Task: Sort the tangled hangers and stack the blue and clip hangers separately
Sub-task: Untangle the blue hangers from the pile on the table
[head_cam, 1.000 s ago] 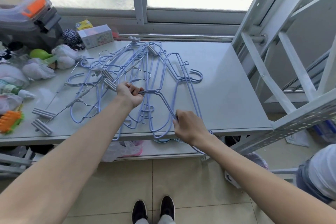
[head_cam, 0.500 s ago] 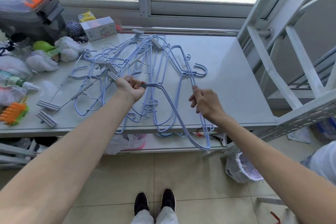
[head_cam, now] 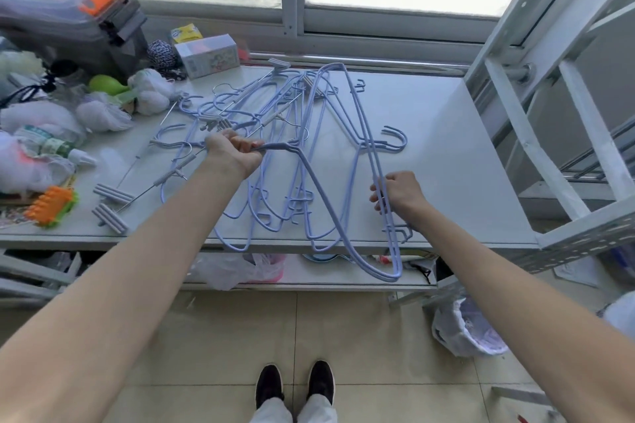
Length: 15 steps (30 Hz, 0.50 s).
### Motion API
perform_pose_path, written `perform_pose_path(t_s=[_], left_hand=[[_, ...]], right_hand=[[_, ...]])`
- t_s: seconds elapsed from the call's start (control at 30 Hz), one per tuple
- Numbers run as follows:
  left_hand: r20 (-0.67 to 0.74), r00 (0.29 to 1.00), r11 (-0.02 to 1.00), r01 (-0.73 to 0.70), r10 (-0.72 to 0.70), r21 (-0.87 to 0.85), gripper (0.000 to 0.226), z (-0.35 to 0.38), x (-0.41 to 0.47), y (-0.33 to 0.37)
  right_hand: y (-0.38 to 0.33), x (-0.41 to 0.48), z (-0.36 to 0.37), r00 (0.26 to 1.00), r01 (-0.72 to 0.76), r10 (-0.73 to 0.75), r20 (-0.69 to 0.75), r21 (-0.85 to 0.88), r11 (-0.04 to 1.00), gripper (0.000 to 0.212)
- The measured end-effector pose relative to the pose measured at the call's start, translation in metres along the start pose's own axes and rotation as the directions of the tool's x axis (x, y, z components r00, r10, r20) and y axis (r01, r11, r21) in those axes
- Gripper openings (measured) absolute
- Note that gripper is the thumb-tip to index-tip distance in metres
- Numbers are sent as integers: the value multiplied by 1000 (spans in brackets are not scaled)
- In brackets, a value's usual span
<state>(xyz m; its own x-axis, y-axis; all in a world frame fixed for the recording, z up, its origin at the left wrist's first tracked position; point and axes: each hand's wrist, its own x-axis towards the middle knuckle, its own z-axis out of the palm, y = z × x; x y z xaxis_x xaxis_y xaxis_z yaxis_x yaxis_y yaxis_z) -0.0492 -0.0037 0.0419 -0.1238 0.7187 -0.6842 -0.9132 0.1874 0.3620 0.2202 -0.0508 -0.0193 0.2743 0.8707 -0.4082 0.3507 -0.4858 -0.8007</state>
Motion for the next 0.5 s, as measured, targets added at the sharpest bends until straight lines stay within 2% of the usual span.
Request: perform_pose_path(t_s=[0.1,0.2,0.27,0.4,0.5], left_hand=[[15,1000,999,-28,28,17,44,0,-4,14],[1,999,999,-49,49,18,43,-3,-6,29],[-4,999,999,-53,53,-5,44,-8,-5,37],[-23,999,997,-35,34,-64,46,-18,-3,46],[-19,999,995,-49,47,-91,50,-24,-5,50]], right_hand=[[-8,-1,18,997,-17,18,75,-8,1000,17],[-15,-4,29,994,-5,15,112,-89,996,28],[-20,-9,35,995,12,3,98,-151,988,35],[-25,-12,40,999,46,-41,20,-372,927,35],[-25,-12,43,997,68,-81,-12,-426,902,36]])
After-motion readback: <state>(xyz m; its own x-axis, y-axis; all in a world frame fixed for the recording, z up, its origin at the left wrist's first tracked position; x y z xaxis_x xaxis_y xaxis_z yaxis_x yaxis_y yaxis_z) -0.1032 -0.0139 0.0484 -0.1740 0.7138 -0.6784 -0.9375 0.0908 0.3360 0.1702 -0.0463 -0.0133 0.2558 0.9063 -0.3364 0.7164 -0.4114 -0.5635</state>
